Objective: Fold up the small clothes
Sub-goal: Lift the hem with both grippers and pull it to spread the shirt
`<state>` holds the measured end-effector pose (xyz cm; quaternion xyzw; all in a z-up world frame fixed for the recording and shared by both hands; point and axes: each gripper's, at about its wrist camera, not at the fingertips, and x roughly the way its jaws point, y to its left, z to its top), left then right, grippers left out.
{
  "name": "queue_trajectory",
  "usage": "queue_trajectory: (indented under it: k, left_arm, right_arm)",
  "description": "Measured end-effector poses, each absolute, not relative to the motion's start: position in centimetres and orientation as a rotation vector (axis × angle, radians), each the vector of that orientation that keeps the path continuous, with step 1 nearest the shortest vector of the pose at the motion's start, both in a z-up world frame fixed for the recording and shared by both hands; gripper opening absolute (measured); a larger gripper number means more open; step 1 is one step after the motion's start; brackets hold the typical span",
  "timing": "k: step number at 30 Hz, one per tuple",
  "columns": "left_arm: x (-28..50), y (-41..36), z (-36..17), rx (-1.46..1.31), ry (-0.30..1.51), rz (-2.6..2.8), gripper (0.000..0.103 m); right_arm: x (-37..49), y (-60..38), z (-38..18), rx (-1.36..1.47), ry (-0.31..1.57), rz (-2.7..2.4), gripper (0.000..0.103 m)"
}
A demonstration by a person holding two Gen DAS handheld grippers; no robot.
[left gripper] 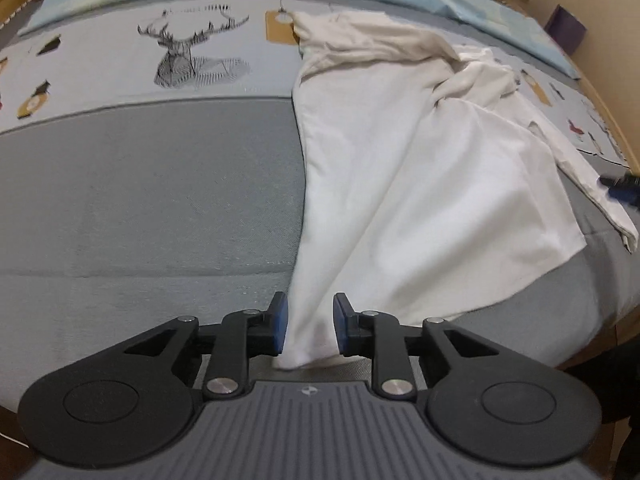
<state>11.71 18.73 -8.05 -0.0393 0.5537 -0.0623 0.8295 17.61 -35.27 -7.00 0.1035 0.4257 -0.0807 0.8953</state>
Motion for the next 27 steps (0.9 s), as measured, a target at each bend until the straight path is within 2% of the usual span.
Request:
queue_trajectory:
  k: [6,9,10,11,12,14,21,27]
  left_arm:
    - [14.0,17.4,-10.9,-0.083,1.272,-0.021,0.027]
    - [14.7,16.9,-11.1,-0.097,1.279,-0.003,0.027]
    - [14.9,16.6,-11.1,-0.088,1.278,-0.002,0.027]
    - [15.0,16.3,-11.1,-0.077,1.277,-0.004,0.025]
    - [15.1,16.1,-11.0,-0.068,1.275,-0.007,0.023]
    - [15.1,15.7,-10.9,-0.043,1.270,-0.015,0.008]
    - [13.7,13.9,-9.3,0.024,1.214,-0.158,0.004]
    - [11.6,13.3,-10.5,0.153,1.312,-0.223,0.000]
  right_arm:
    - [19.6,-28.3,-12.5,0.039,1.197,0.020,0.047]
    - [20.1,-27.7,-13.9,0.000,1.272,-0.005,0.046]
    - [19.8,-27.8,-13.8,0.002,1.267,-0.006,0.035]
    - [19.8,-28.0,-13.7,0.005,1.256,-0.004,0.008]
    - [19.6,-28.2,-13.4,0.005,1.248,0.000,0.005]
    - [19.0,-28.9,-12.4,0.029,1.218,0.001,0.005]
    - [13.4,-35.0,-7.6,0.112,1.121,-0.028,0.004]
    - [9.2,-38.5,-9.2,0.093,1.286,0.033,0.004]
